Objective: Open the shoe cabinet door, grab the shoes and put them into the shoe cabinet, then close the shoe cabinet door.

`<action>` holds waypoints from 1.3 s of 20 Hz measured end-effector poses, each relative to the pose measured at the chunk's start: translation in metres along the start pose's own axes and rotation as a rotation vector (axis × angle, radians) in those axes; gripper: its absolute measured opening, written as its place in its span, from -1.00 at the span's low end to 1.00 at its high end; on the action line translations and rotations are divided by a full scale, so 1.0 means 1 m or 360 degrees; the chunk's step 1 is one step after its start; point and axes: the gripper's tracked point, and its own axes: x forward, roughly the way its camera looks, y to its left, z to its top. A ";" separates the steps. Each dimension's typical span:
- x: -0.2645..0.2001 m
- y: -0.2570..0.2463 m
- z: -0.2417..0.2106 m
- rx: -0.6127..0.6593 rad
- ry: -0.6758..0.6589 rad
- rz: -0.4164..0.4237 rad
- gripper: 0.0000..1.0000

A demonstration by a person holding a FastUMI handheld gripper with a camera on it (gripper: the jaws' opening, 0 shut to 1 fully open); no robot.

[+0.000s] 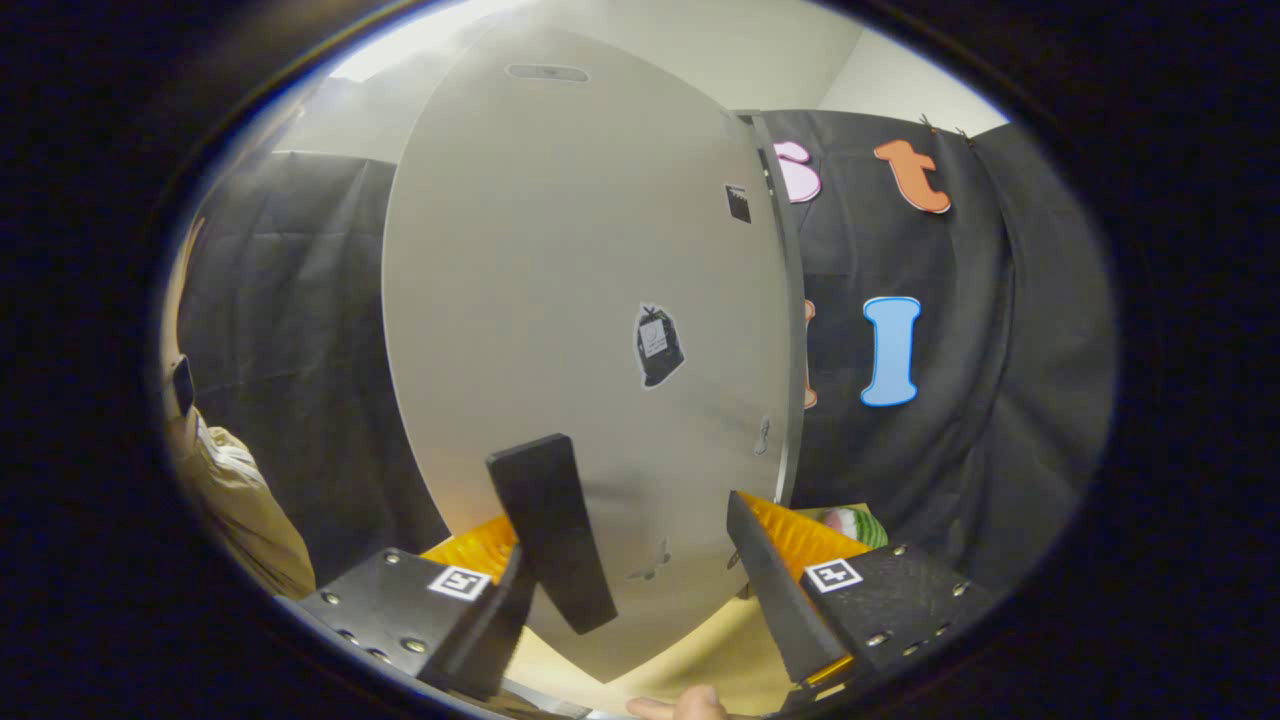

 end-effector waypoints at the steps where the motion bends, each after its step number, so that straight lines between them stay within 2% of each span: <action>1: 0.007 0.007 -0.001 0.0009 -0.0006 0.0005 0.99; 3: 0.020 0.021 0.001 0.0006 -0.0006 -0.0001 0.99; 6: 0.037 0.039 0.002 -0.0014 -0.0012 -0.0084 0.99; 13: 0.072 0.065 0.008 -0.0062 -0.0071 -0.0471 0.99; 21: 0.071 0.075 0.003 0.0001 -0.0105 -0.0811 0.99; 26: 0.082 0.099 -0.007 0.0118 -0.0067 -0.0717 0.96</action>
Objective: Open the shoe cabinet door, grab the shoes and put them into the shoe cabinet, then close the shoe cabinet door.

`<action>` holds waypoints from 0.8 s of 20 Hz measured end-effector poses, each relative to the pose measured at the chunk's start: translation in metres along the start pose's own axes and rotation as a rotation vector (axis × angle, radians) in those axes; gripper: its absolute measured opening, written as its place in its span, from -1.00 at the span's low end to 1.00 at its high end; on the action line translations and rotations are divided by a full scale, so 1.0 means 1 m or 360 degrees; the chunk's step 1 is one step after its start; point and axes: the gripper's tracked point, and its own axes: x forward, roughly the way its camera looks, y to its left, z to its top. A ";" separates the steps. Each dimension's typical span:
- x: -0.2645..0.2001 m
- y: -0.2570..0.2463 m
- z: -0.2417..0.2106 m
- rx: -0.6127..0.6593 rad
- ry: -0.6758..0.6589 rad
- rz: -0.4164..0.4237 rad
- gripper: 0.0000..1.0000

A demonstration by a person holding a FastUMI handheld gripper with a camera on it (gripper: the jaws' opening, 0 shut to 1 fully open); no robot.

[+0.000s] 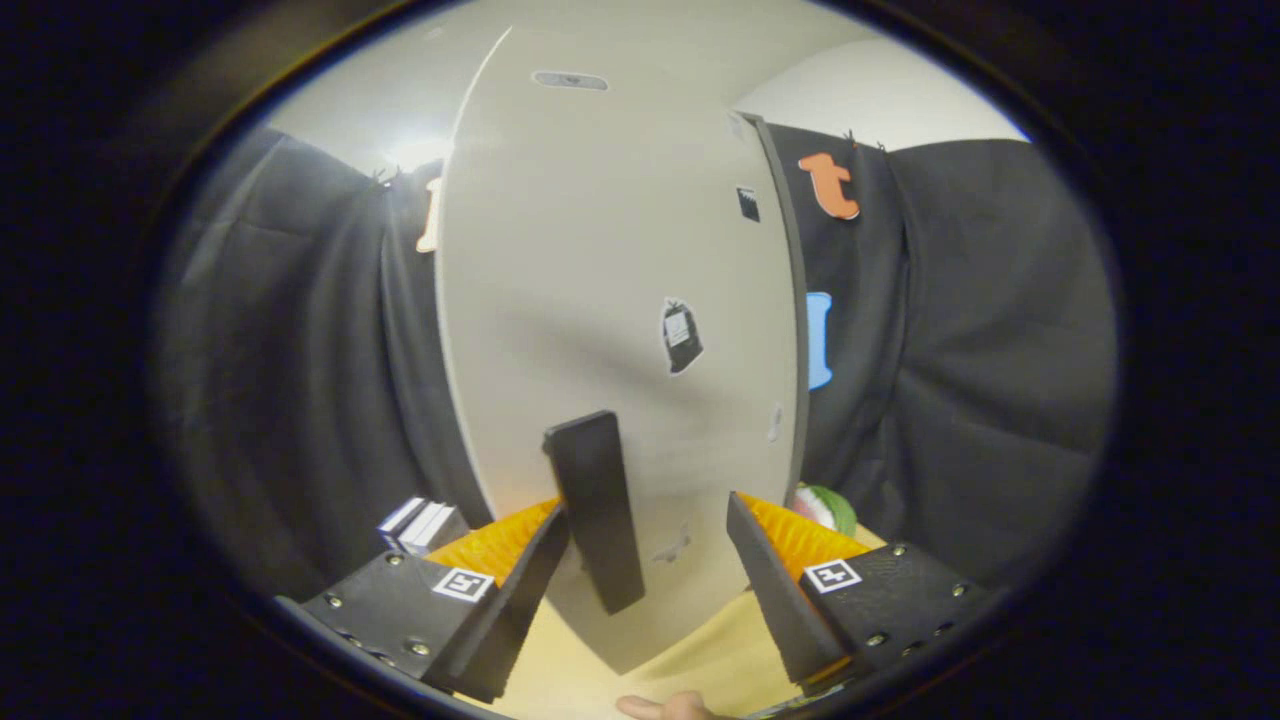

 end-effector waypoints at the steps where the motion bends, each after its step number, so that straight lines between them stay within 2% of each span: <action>1: 0.000 -0.001 0.000 -0.0014 0.0001 -0.0004 0.96; 16: 0.064 0.043 -0.010 -0.0084 0.0026 0.0191 0.99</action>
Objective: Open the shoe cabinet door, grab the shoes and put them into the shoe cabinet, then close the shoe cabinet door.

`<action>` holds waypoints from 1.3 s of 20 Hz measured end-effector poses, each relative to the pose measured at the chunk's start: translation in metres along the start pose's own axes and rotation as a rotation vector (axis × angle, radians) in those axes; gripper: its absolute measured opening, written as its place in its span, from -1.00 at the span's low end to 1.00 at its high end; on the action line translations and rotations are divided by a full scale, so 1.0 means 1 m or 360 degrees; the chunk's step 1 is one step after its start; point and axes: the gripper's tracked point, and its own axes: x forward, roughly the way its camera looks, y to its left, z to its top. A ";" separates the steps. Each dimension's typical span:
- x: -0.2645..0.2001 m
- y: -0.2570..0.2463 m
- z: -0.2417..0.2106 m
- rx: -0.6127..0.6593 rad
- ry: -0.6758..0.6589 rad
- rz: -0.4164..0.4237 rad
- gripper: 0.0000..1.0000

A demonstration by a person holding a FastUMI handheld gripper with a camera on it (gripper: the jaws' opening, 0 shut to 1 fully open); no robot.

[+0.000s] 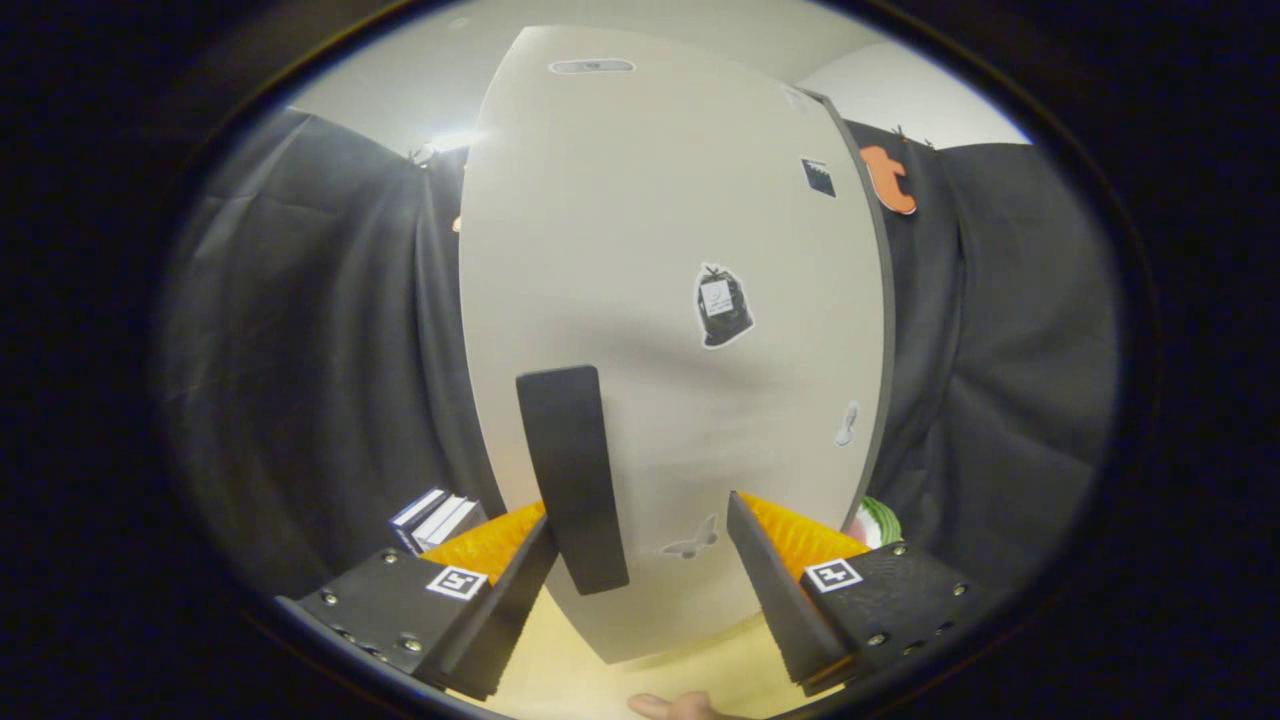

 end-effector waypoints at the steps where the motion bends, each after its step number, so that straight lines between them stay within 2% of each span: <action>1: 0.004 0.002 0.001 -0.0004 -0.0001 0.0009 1.00; 17: 0.040 0.019 0.004 -0.0006 -0.0034 0.0104 0.99; 26: 0.054 0.023 0.004 0.0003 -0.0039 0.0105 0.99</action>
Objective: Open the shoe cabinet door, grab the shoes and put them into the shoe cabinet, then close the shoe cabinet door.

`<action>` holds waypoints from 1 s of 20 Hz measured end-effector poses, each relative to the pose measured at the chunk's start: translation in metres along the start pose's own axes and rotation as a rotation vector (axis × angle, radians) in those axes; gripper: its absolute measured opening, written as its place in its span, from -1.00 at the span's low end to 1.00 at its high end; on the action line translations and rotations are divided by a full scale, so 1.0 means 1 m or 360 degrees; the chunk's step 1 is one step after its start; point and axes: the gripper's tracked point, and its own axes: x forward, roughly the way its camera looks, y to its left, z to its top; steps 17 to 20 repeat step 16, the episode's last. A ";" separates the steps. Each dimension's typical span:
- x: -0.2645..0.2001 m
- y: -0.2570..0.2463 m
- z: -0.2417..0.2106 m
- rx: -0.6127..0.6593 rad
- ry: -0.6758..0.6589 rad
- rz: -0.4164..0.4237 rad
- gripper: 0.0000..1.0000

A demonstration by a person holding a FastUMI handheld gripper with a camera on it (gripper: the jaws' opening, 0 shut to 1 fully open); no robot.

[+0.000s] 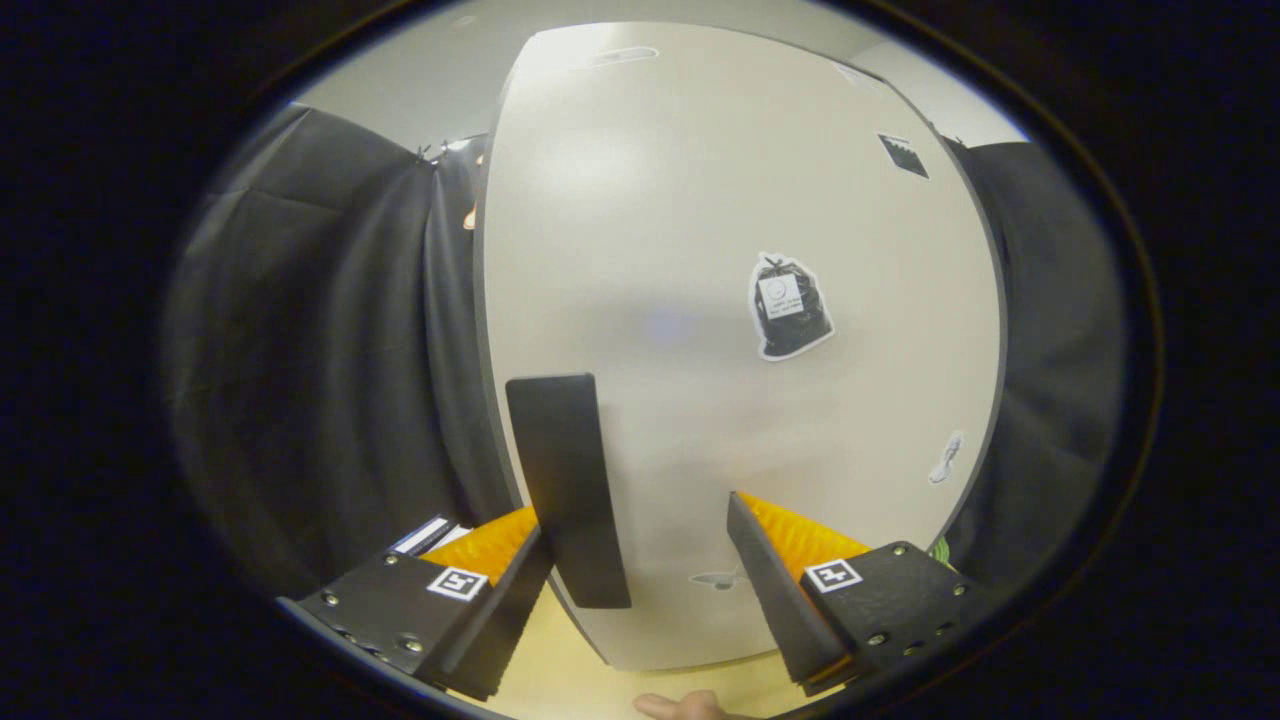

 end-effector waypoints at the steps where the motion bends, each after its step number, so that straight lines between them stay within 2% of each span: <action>1: 0.001 0.000 0.000 0.0001 -0.0001 0.0001 0.99; 9: 0.006 -0.002 0.000 -0.0003 -0.0005 -0.0019 0.99; 15: 0.000 -0.001 0.010 0.0004 -0.0041 0.0047 0.99; 20: -0.001 -0.004 0.013 0.0003 -0.0056 0.0043 0.99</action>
